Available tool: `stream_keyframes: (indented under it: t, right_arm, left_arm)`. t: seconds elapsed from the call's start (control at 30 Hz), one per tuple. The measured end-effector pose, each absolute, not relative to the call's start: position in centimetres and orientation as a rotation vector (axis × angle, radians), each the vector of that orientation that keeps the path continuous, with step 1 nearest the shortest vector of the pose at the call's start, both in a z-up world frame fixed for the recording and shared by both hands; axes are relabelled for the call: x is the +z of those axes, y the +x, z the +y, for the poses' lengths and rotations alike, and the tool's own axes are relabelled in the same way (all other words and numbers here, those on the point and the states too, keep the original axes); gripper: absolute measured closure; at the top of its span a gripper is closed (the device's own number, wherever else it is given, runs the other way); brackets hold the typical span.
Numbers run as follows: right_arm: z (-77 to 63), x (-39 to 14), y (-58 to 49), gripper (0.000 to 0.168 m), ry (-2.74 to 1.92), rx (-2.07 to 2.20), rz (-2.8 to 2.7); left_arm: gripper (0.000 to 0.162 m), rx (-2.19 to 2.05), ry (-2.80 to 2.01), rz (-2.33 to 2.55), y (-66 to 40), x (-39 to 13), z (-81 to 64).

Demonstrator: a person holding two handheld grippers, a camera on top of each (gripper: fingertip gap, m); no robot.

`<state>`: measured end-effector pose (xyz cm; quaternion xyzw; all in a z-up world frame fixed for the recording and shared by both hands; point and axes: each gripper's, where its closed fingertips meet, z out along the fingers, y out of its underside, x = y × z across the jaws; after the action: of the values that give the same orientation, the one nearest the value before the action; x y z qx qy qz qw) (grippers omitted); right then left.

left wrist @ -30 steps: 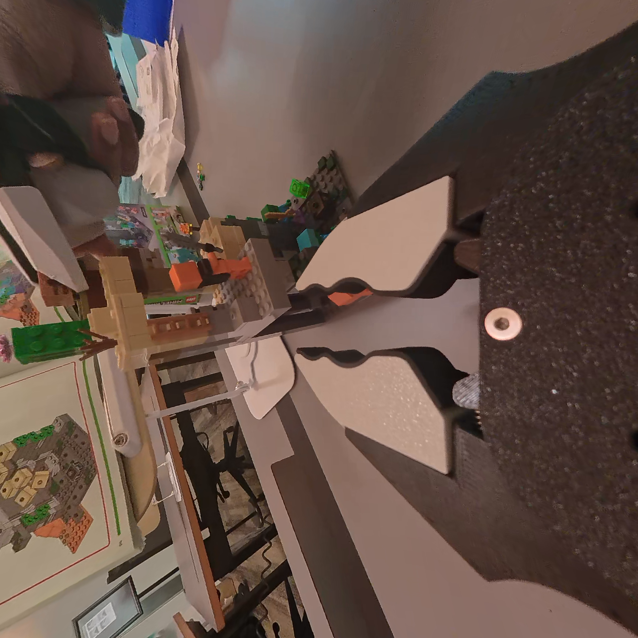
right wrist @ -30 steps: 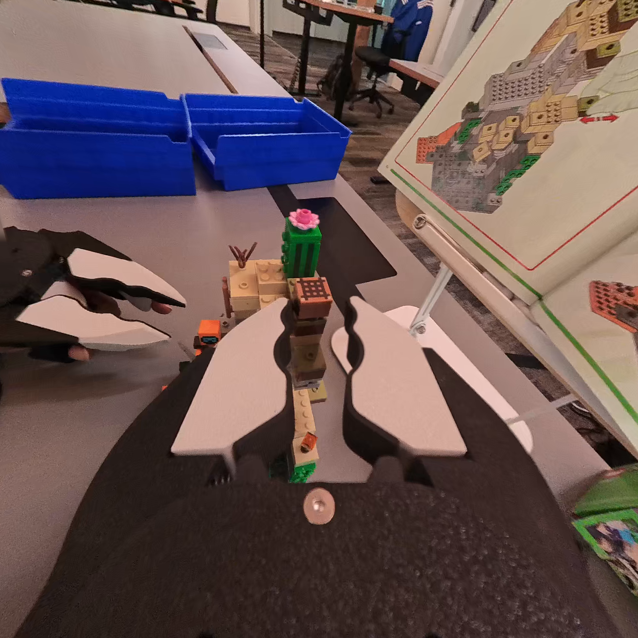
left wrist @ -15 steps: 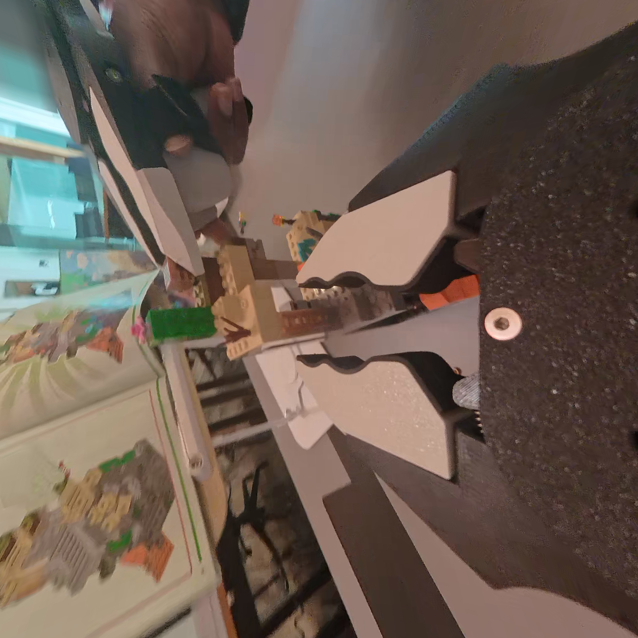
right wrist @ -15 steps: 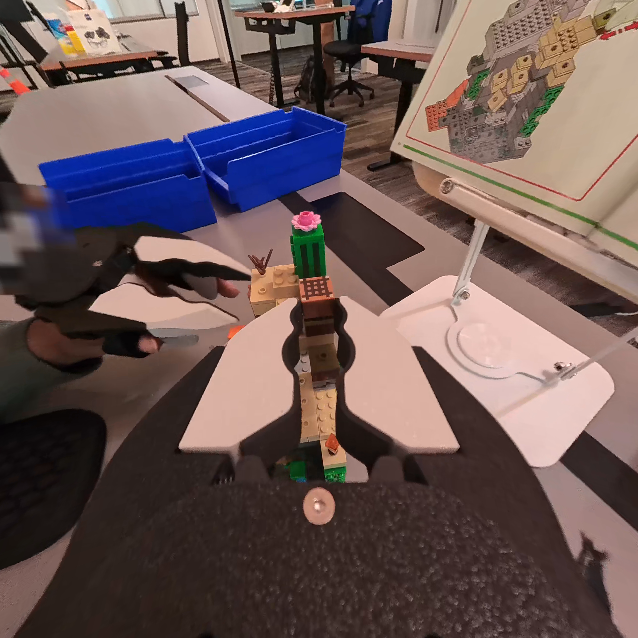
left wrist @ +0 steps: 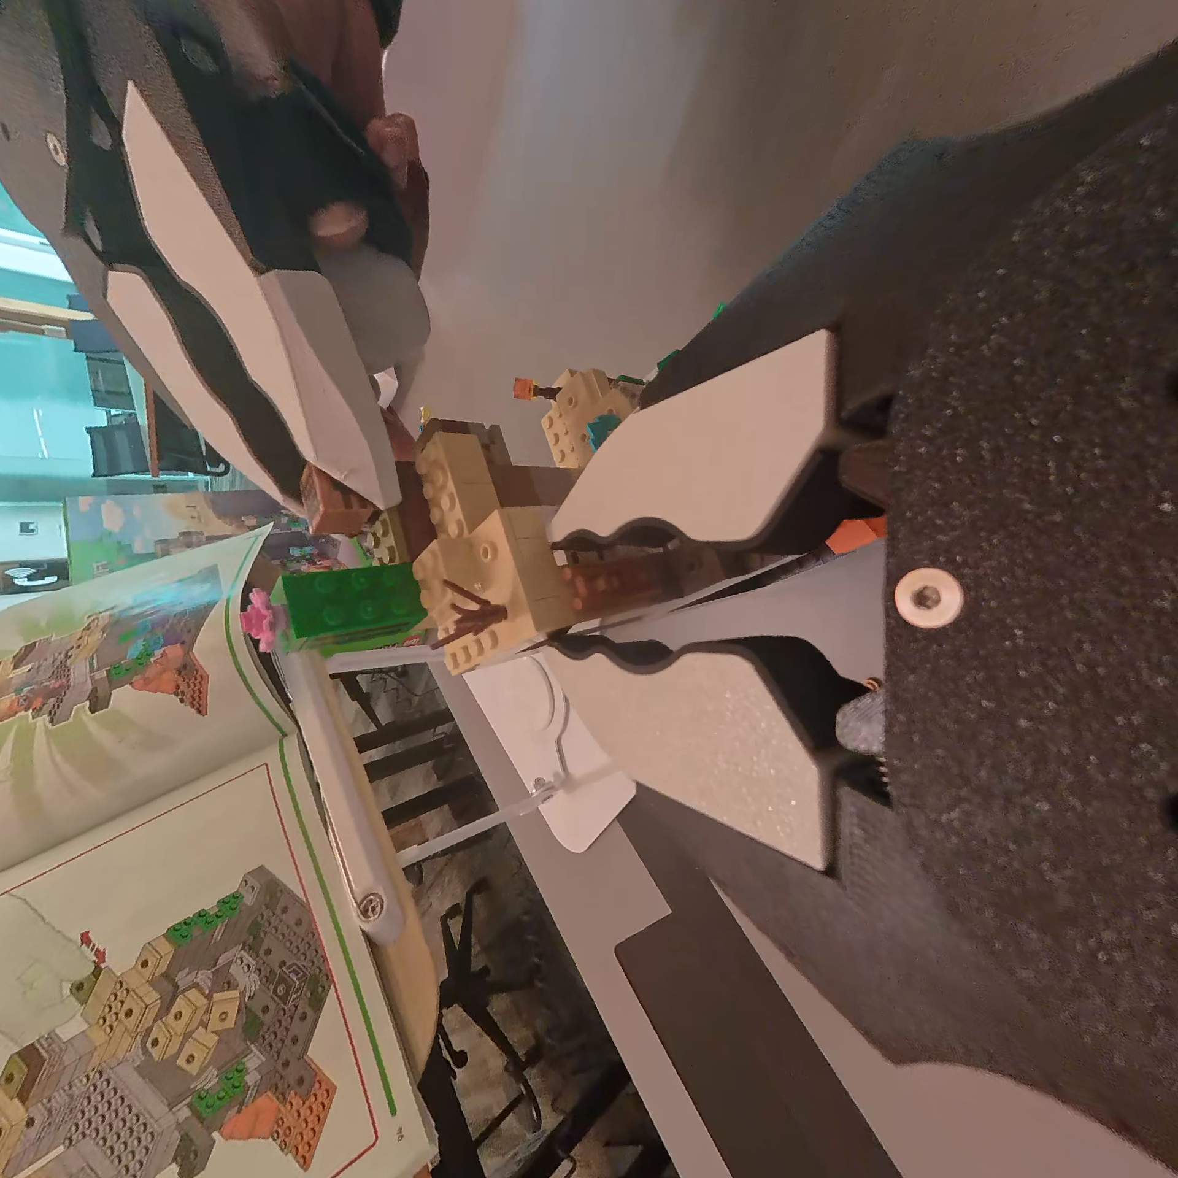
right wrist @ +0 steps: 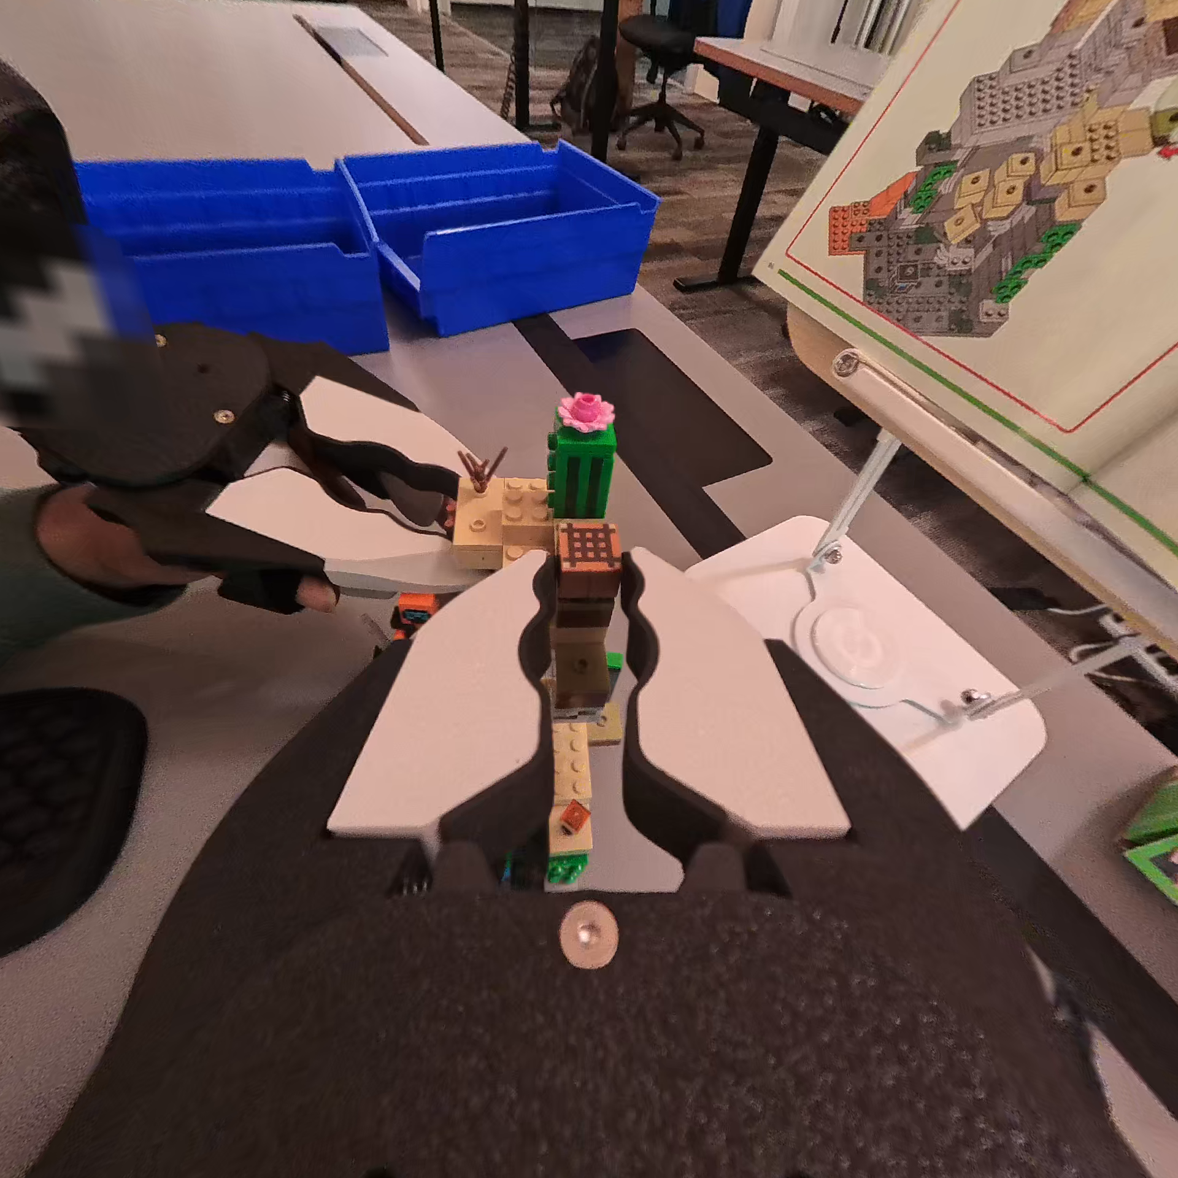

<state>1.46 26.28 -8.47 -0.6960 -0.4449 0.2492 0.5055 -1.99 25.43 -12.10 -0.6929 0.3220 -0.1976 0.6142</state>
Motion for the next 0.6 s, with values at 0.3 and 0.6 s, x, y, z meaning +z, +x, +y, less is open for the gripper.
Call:
stream_keyframes:
  t: [0.3,0.6]
  right_arm:
    - [26.1,-8.3,1.4,0.151,-1.803,0.944,-0.948]
    - [26.5,-6.3,2.7,0.151,-1.753,1.123,-0.825]
  left_arm:
    - [0.141,-0.437,-1.598,0.742,-2.2,-12.2,25.5]
    - [0.141,-0.429,-1.601,0.747,-2.2,-12.2,25.5]
